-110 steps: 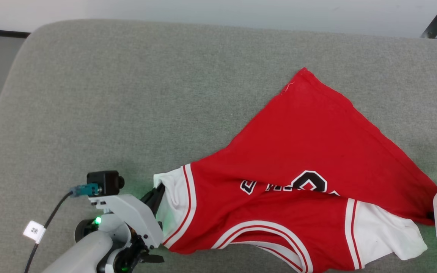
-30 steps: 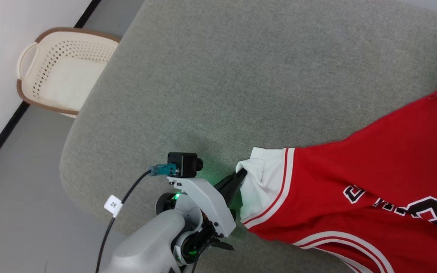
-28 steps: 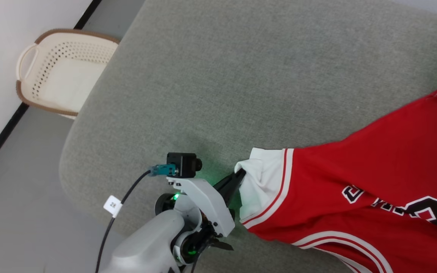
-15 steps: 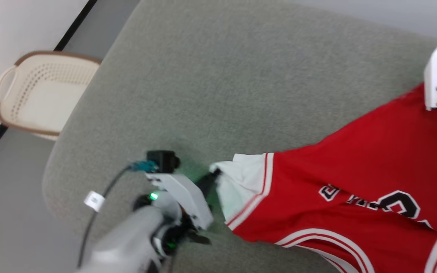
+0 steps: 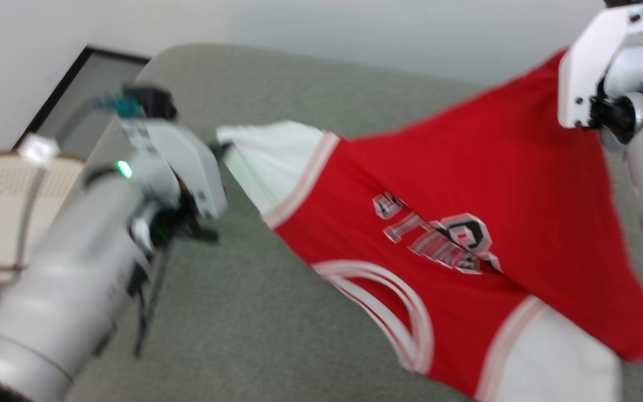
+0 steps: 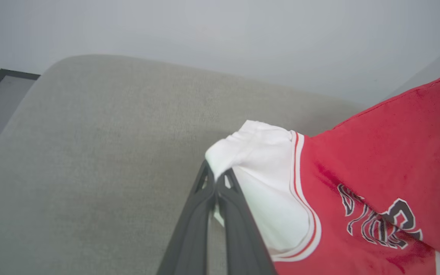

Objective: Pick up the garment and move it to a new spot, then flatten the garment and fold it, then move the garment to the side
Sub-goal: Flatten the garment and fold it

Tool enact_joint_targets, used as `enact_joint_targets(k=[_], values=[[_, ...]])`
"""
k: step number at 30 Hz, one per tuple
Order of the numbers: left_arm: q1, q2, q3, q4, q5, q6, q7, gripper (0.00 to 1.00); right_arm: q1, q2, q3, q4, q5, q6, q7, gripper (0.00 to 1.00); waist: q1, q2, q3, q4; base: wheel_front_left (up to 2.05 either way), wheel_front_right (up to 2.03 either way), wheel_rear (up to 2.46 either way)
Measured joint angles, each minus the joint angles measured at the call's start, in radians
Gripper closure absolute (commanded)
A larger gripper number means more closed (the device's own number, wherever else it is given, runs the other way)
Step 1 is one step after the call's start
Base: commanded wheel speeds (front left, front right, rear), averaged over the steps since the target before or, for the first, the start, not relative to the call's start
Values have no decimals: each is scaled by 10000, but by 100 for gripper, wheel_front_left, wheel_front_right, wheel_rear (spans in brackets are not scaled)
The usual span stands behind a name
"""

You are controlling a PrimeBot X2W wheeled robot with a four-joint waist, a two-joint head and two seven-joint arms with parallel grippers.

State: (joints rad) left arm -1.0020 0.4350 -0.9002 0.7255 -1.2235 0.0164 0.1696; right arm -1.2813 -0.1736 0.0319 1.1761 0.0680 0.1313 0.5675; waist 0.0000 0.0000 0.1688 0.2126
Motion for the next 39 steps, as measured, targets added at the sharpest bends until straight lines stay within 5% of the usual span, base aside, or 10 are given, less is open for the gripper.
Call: enact_joint_targets(k=[14, 25, 39], values=[[-4360, -343, -13, 2696, 709, 21, 1302, 100, -1265, 863, 692, -349, -251, 0, -2374, 100, 0, 0, -1330, -1724, 0, 0, 0], [-6825, -844, -69, 4447, 1350, -146, 142, 100, -2198, 1135, 713, 234, -533, 0, -3948, 100, 0, 0, -1643, -2757, 0, 0, 0], [-8188, -957, -54, 5258, 1513, -614, -426, 100, -3155, 1185, 270, 692, -594, 0, -4504, 100, 0, 0, -588, -2984, 0, 0, 0]])
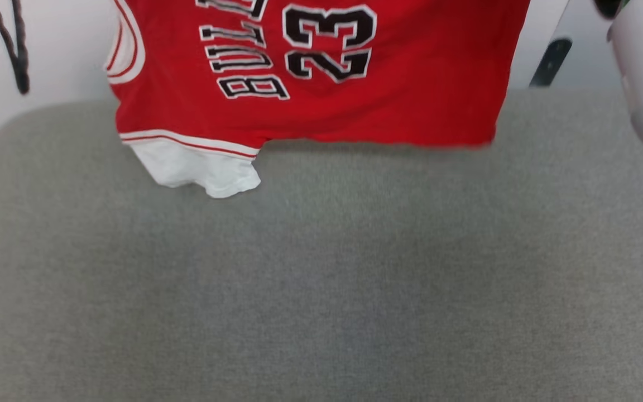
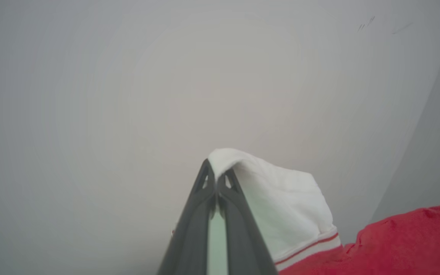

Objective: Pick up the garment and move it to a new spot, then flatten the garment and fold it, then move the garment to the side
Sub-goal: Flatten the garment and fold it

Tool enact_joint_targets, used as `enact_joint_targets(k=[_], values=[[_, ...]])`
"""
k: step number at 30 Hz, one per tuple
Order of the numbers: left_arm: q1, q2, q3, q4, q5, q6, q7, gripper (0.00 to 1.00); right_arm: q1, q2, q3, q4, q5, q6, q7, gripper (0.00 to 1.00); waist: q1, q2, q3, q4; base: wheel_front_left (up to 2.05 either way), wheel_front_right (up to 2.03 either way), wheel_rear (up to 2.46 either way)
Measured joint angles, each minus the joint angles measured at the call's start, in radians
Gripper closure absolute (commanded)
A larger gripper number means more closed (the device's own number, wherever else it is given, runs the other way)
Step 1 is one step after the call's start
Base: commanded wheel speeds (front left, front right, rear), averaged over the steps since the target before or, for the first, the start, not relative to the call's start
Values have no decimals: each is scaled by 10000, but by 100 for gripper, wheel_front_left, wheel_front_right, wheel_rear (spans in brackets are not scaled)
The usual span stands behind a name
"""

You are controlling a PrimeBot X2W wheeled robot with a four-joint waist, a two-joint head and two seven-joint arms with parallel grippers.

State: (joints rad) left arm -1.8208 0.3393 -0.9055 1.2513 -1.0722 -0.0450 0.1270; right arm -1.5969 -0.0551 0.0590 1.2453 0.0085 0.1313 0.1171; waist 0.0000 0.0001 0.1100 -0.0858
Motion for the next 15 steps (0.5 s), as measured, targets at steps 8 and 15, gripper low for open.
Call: enact_joint_targets(k=[8, 15], values=[[-1133, -67, -115, 88, 244, -203, -487, 100, -726, -15, -550, -188, -215, 0, -1313, 100, 1, 0, 1455, -69, 0, 0, 0], [-2454, -36, -130, 151, 535, -144, -1482, 100, -826, 4, -1407, -370, -744, 0, -3189, 100, 1, 0, 2717, -231, 0, 0, 0]])
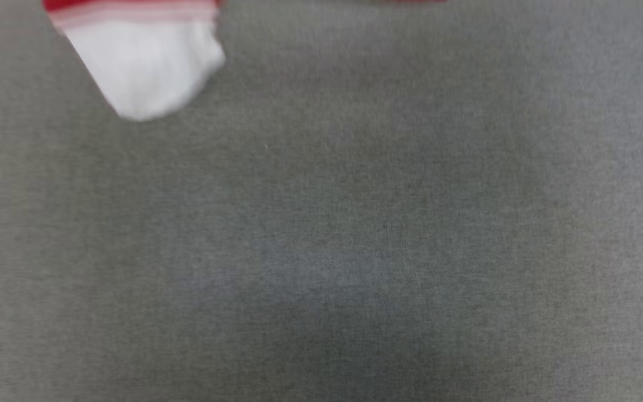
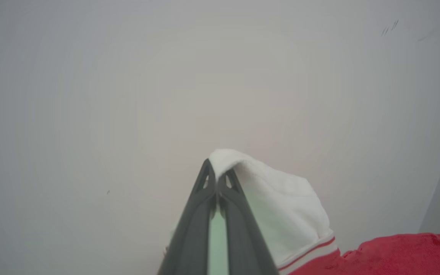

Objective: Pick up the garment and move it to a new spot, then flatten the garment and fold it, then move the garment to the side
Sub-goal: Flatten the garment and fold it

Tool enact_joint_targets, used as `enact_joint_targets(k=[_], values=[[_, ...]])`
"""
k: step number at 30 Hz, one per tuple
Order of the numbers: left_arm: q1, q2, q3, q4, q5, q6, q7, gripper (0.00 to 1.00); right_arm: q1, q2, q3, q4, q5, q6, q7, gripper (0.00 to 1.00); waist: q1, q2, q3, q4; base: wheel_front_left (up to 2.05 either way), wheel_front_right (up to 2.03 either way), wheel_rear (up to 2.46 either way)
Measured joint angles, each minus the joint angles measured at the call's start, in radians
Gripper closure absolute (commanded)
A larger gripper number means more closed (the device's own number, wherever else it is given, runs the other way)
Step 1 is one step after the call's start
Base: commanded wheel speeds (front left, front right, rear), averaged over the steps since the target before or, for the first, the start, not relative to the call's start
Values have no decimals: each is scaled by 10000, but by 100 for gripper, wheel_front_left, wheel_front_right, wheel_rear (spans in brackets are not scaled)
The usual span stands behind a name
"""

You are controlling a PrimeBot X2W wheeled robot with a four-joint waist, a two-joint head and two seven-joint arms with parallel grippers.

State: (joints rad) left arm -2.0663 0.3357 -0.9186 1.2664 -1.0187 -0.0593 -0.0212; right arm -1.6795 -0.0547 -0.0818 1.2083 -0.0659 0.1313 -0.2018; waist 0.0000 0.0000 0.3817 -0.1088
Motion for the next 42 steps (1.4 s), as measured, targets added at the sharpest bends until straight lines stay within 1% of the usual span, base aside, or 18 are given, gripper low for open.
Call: enact_joint_targets(k=[3, 4, 9, 12, 15, 18, 23, 27, 30, 34, 39, 42], values=[[-584, -102, 52, 17, 61, 75, -359, 100, -151, 6, -418, -236, -284, 0, -412, 100, 0, 0, 399, -96, 0, 0, 0], [-772, -159, 71, 27, 59, 138, -360, 100, -221, 6, -566, -320, -362, 0, -472, 100, 0, 0, 519, -123, 0, 0, 0], [-1681, -493, 140, 48, 27, 150, -222, 100, -708, 10, -1120, -694, -746, 0, -589, 100, 0, 0, 1205, -181, 0, 0, 0], [-1774, -669, 98, 88, 27, 63, -113, 100, -814, 17, -1147, -719, -773, 0, -600, 100, 0, 0, 1668, -165, 0, 0, 0], [-1755, -775, 81, 104, -15, -35, -167, 100, -868, 19, -857, -742, -499, 0, -600, 100, 0, 0, 2280, -118, 0, 0, 0], [-1491, -721, 67, 150, -27, -69, -211, 100, -837, 36, -569, -658, -280, 0, -600, 100, 0, 0, 2659, -61, 0, 0, 0], [-605, -665, 82, 184, -176, -215, -265, 100, -532, 48, 284, -142, 67, 0, -598, 100, 0, 0, 2894, 136, 0, 0, 0], [372, -570, 157, 199, -420, -351, -153, 100, -201, 40, 968, 230, 215, 0, -600, 100, 0, 0, 2655, 251, 0, 0, 0], [1564, -660, 221, 217, -686, -441, -119, 100, 598, 50, 1402, 545, 399, 2, -474, 100, 0, 0, 2297, 333, 0, 0, 0], [2891, -713, 232, 217, -892, -554, -128, 100, 1623, 42, 2023, 694, 794, 0, 36, 100, 0, 0, 1573, 444, 0, 0, 0], [4712, -771, 148, 155, -1091, -640, -311, 100, 3208, 15, 2957, 752, 1810, 0, 472, 100, 0, 0, 489, 584, 0, 0, 0], [5839, -802, 58, -56, -1198, -654, -380, 100, 4283, -38, 3609, 633, 2646, 2, 955, 100, 0, 0, -228, 670, 0, 0, 0]])
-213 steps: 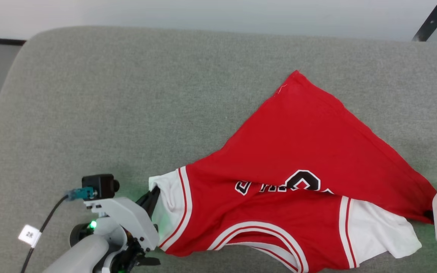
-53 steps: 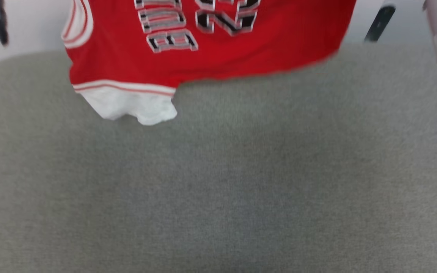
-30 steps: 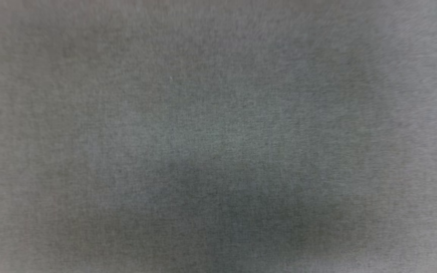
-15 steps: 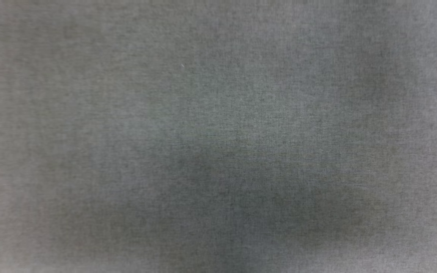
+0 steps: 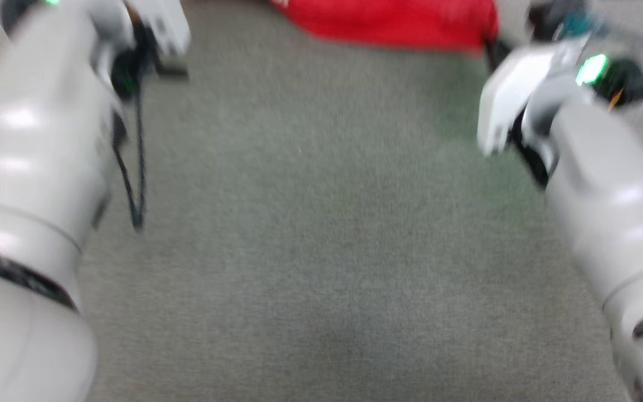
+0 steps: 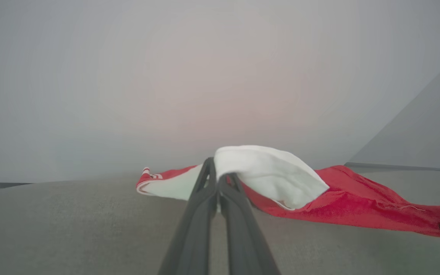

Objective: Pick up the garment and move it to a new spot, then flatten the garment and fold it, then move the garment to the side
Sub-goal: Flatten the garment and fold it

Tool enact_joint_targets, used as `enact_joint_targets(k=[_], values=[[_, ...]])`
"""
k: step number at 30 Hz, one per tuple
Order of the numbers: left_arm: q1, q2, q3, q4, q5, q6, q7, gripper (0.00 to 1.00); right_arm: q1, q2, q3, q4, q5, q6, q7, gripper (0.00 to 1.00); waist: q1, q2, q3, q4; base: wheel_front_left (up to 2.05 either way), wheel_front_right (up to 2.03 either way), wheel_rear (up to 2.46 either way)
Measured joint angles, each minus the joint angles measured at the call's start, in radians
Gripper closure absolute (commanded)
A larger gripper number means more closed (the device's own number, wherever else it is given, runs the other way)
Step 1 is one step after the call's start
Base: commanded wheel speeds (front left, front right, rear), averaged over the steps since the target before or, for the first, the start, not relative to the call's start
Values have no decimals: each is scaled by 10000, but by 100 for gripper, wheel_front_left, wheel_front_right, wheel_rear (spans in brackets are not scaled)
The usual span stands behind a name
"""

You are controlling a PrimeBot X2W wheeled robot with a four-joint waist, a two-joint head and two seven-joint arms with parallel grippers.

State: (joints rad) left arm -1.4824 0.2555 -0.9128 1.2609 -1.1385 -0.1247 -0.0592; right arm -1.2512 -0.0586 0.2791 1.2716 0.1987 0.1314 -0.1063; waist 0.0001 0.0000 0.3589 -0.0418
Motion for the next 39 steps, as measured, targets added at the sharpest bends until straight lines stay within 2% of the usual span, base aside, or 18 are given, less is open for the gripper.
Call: enact_joint_targets(k=[3, 6, 10, 12, 15, 17, 18, 20, 25, 29, 33, 39], values=[[1033, 69, -31, -309, -159, -4, -48, 100, 1071, -242, 738, -683, 1081, 0, 704, 100, -1, 1, -725, 94, 0, 0, 0], [2151, 290, -15, -732, -382, -35, -44, 100, 2285, -865, 1666, -2042, 2322, 0, 1615, 100, -1, 0, -1426, 189, 0, 0, 0], [3621, 752, -4, -1413, -639, -35, -113, 100, 4060, -2376, 2548, -4328, 4103, 0, 3014, 100, -1, 0, -2292, 321, 0, 0, 0], [4328, 999, 13, -1906, -755, -8, -117, 100, 4876, -3210, 2660, -5442, 4846, 0, 3568, 100, -1, 0, -2684, 394, 0, 0, 0], [5444, 1507, 94, -2968, -959, 322, -159, 100, 6072, -4309, 2531, -6863, 5578, 0, 4161, 100, -1, 0, -3193, 520, 0, 0, 0], [6165, 1948, 84, -3956, -1016, 798, -188, 100, 6870, -4849, 2199, -7653, 5979, 0, 4403, 100, 0, 0, -3466, 630, 0, 0, 0], [6949, 2472, 111, -5193, -1106, 1417, -203, 100, 7620, -5235, 1827, -8291, 6197, 0, 4709, 100, -1, 1, -3660, 775, 0, 0, 0], [7869, 3033, 153, -6619, -1289, 2121, -127, 100, 8319, -5482, 1432, -8738, 6357, 0, 5127, 100, 0, 0, -3774, 948, 0, 0, 0], [9919, 4322, 284, -10552, -1655, 4245, -113, 100, 9564, -5726, 456, -9900, 6439, 0, 5954, 100, 0, 0, -3817, 1285, 0, 0, 0], [11116, 4987, 399, -13020, -1889, 5733, -290, 100, 10351, -5720, -182, -10667, 6201, 0, 6838, 100, -1, 0, -3650, 1338, 0, 0, 0], [11966, 5248, 368, -14443, -2061, 6579, -336, 100, 10935, -5563, -911, -11432, 5981, 0, 7630, 100, -1, 0, -3464, 1347, 0, 0, 0], [12535, 5248, 454, -15221, -2318, 7051, -562, 100, 11864, -5058, -1795, -12508, 5352, 0, 8769, 100, -1, 1, -3167, 1328, 0, 0, 0]])
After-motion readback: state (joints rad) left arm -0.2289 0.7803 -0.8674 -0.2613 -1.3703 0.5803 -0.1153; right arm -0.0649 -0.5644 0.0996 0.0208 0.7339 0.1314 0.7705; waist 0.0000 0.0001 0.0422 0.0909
